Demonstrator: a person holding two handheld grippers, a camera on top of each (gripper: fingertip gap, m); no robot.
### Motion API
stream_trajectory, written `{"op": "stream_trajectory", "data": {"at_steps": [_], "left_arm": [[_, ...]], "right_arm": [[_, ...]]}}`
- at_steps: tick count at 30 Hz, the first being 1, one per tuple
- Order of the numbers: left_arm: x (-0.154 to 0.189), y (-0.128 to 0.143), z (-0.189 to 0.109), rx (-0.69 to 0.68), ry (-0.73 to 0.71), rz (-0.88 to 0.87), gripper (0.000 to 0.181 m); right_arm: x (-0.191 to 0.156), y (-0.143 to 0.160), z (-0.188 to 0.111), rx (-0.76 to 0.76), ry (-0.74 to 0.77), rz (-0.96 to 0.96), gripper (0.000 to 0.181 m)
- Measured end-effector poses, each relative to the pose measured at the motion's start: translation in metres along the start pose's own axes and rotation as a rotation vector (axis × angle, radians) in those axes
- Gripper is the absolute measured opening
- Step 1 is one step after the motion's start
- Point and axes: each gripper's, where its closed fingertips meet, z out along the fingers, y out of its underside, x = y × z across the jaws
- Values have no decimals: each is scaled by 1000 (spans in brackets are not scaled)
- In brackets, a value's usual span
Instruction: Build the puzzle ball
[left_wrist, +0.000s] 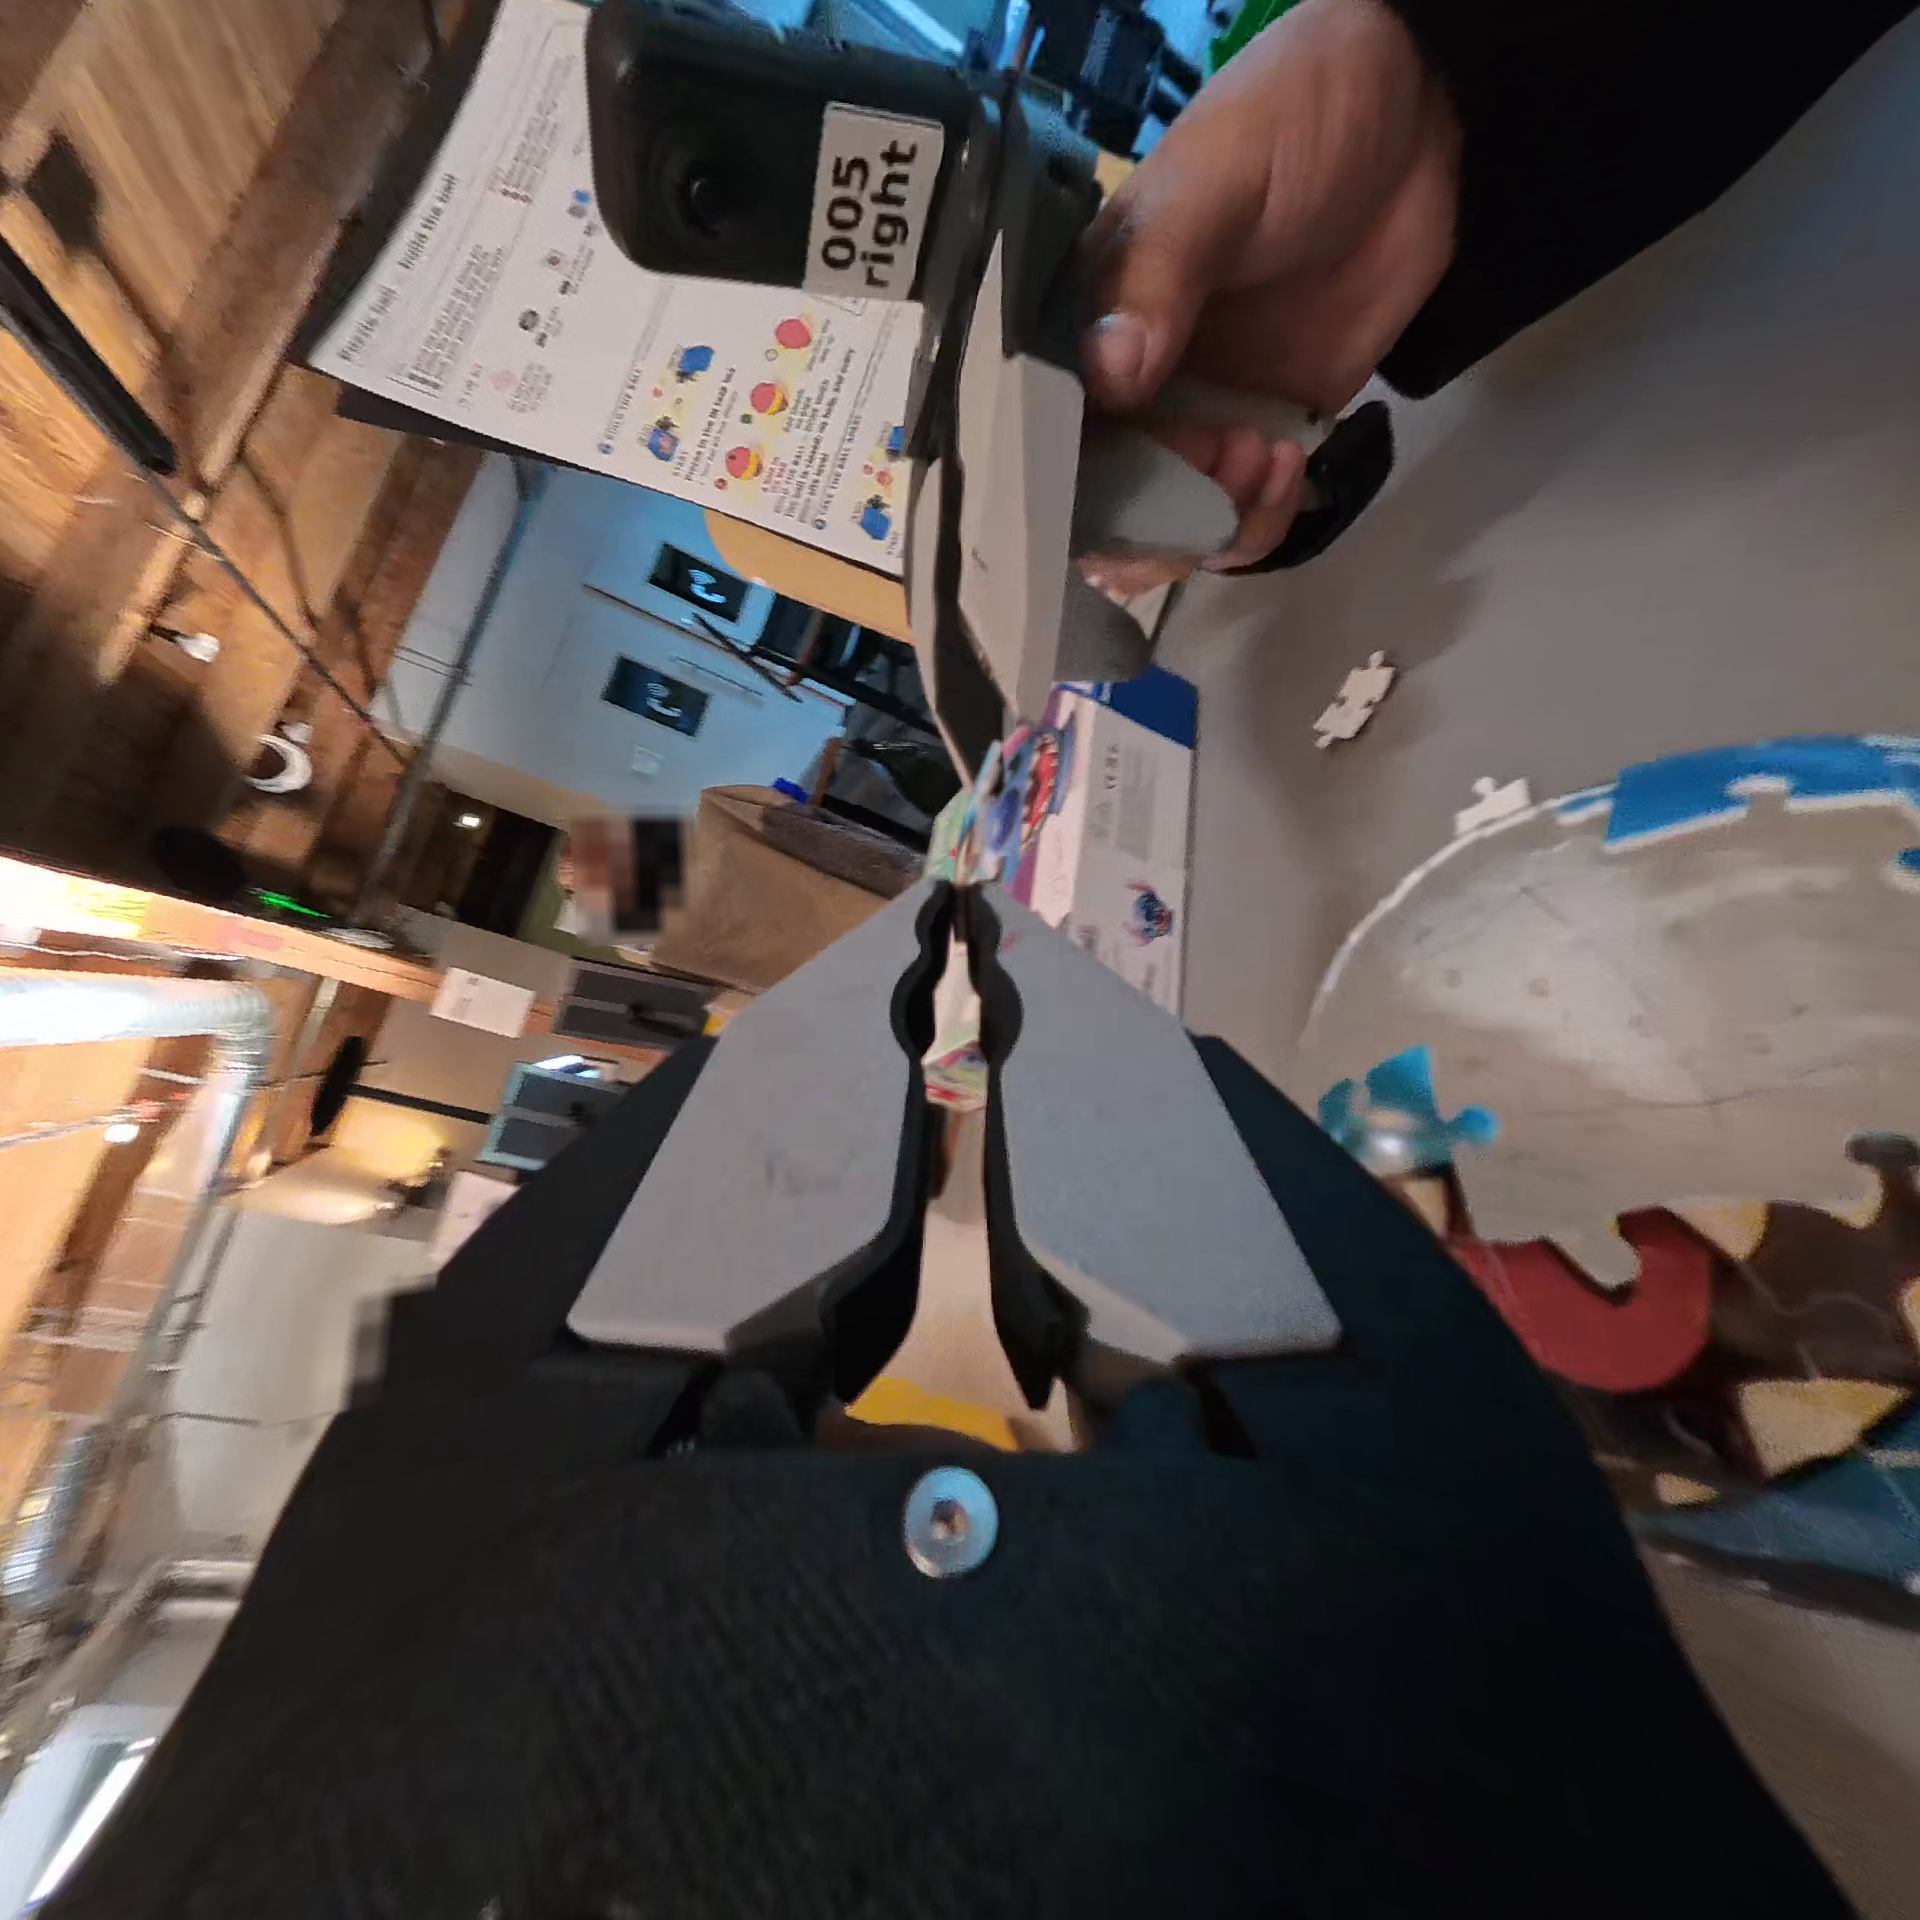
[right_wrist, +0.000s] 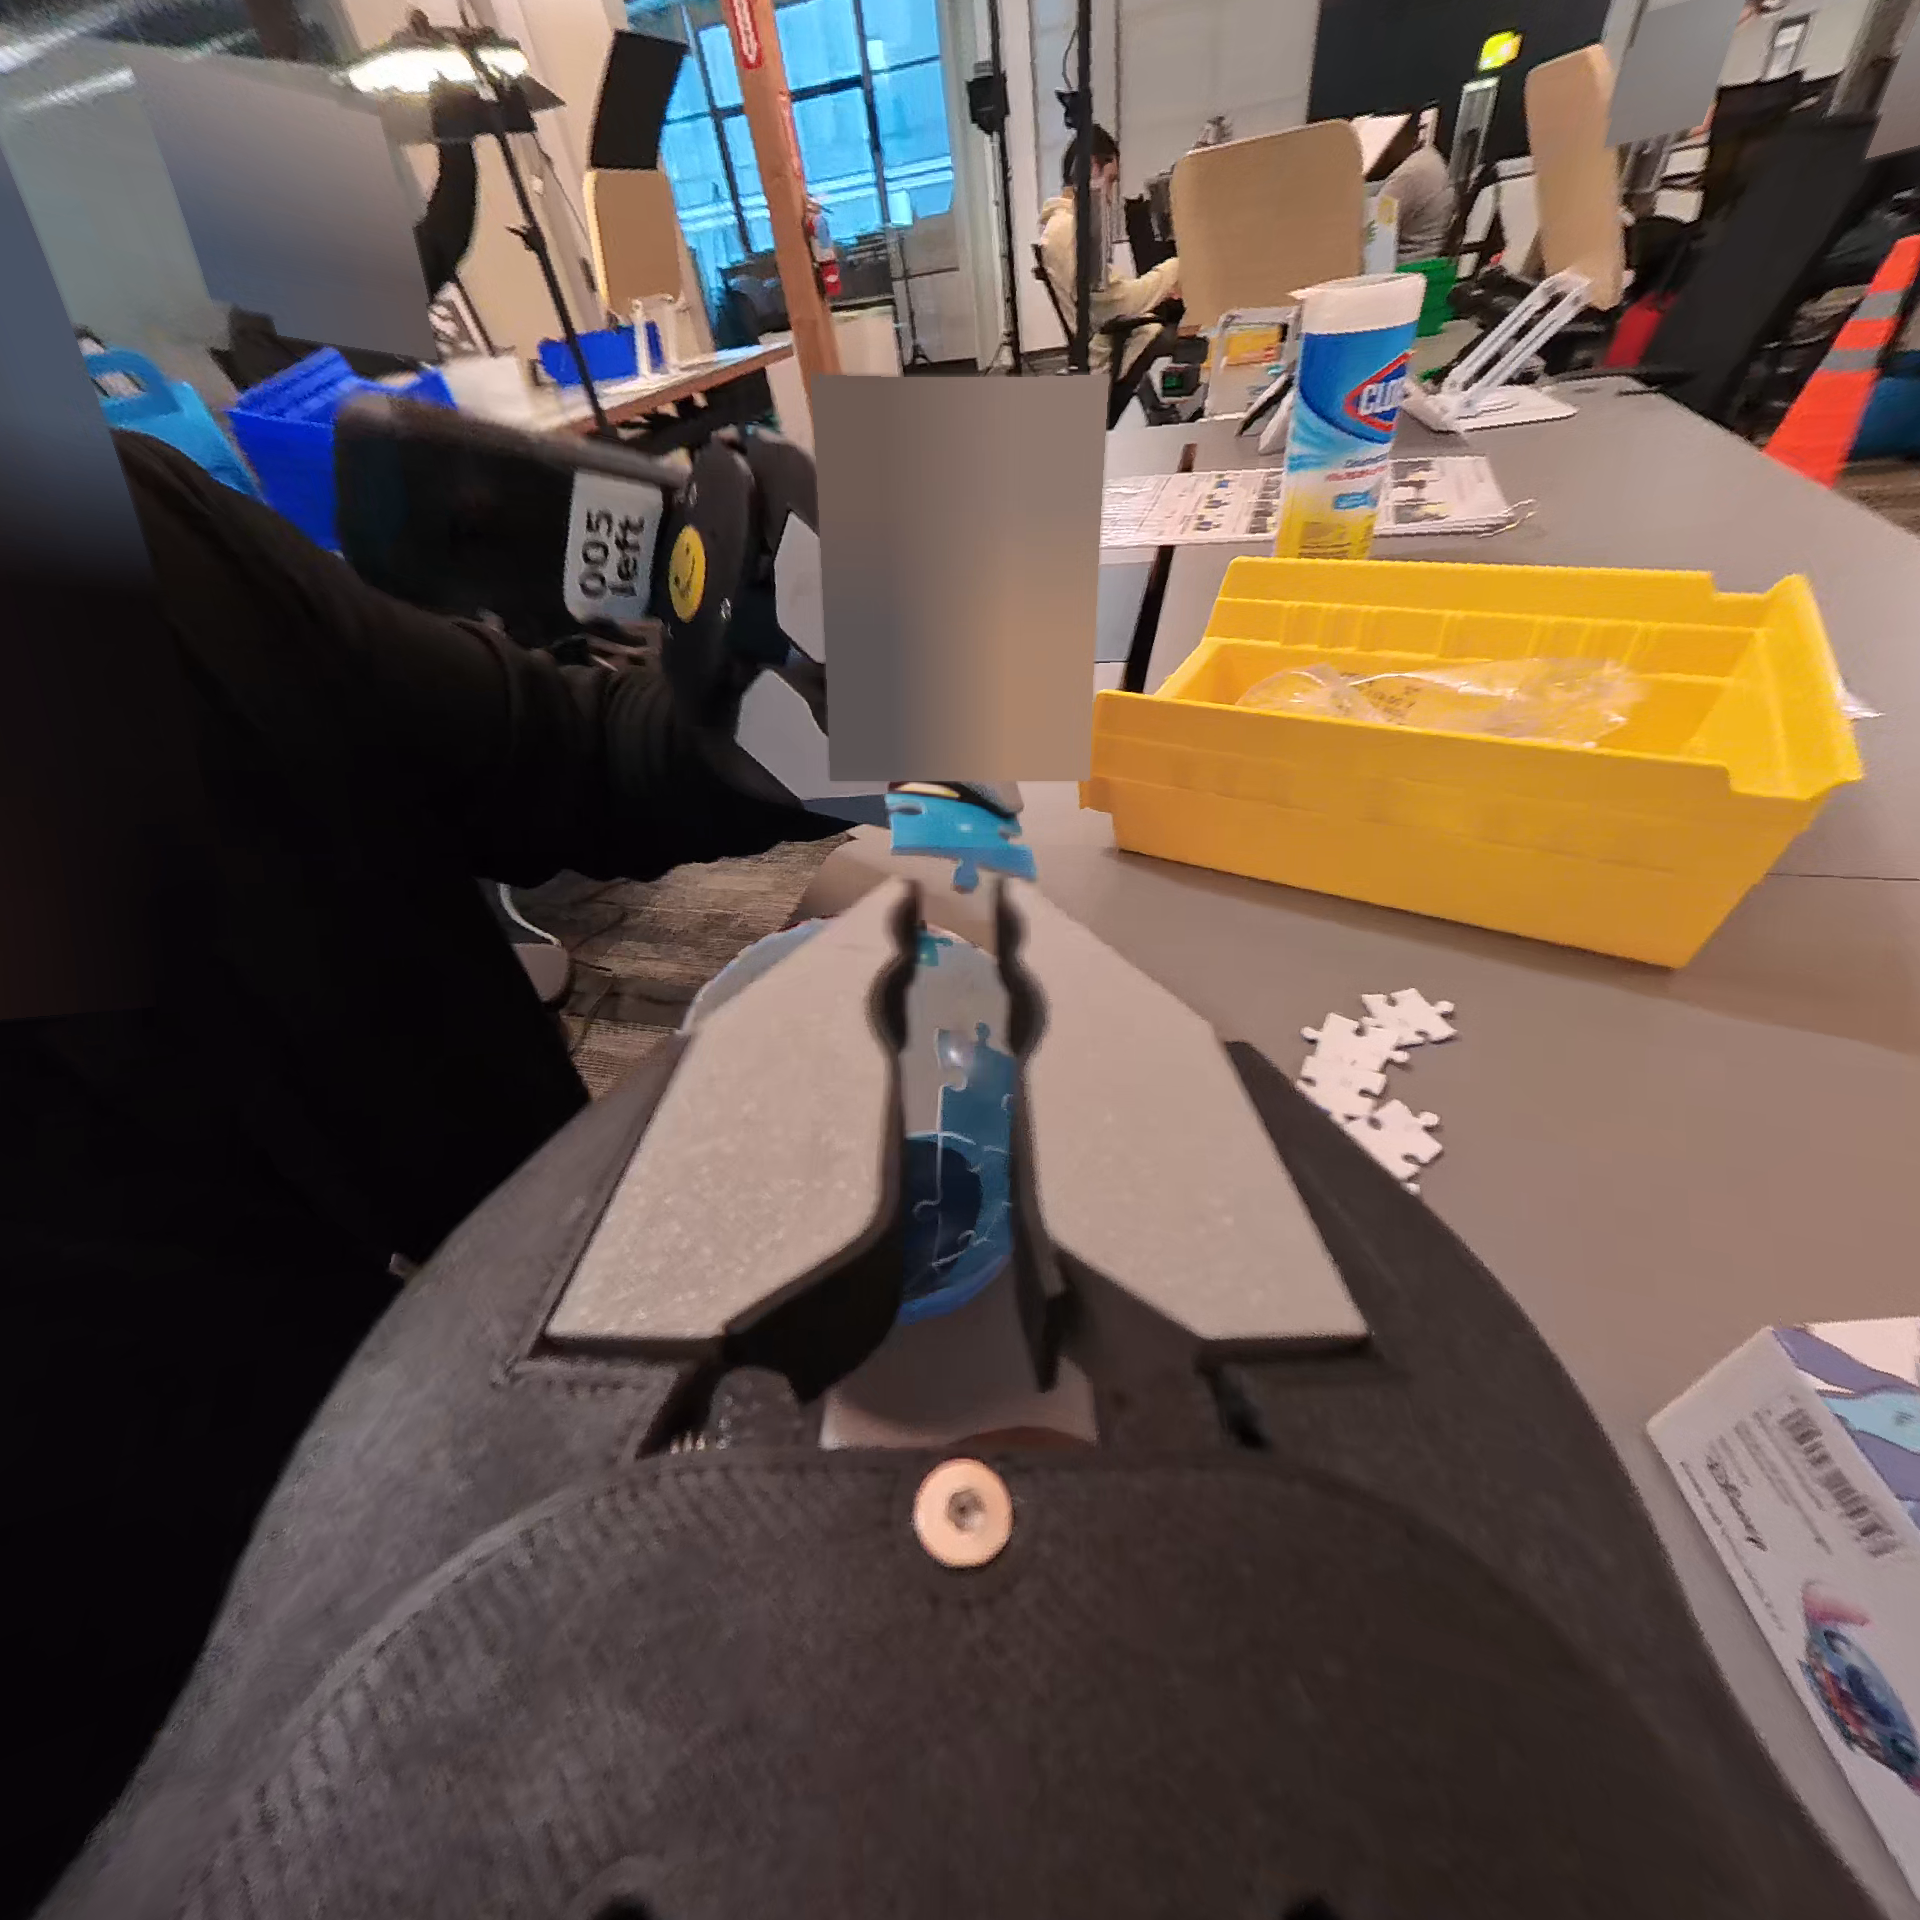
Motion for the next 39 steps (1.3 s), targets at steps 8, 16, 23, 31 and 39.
{"op": "stream_trajectory", "data": {"at_steps": [8,16,23,31,39], "left_arm": [[-8,6,-11,3,-106,331,0],[-16,13,-16,45,-153,384,0],[-13,24,-16,59,-154,352,0],[0,47,-18,55,-92,139,0],[4,54,-35,133,-9,-120,2]], "right_arm": [[0,-7,14,15,-78,23,33],[5,-9,27,-35,-67,-117,14],[16,-5,33,-62,-47,-165,2],[27,11,47,-111,-55,-156,2],[27,20,53,-114,-158,-2,1]]}}
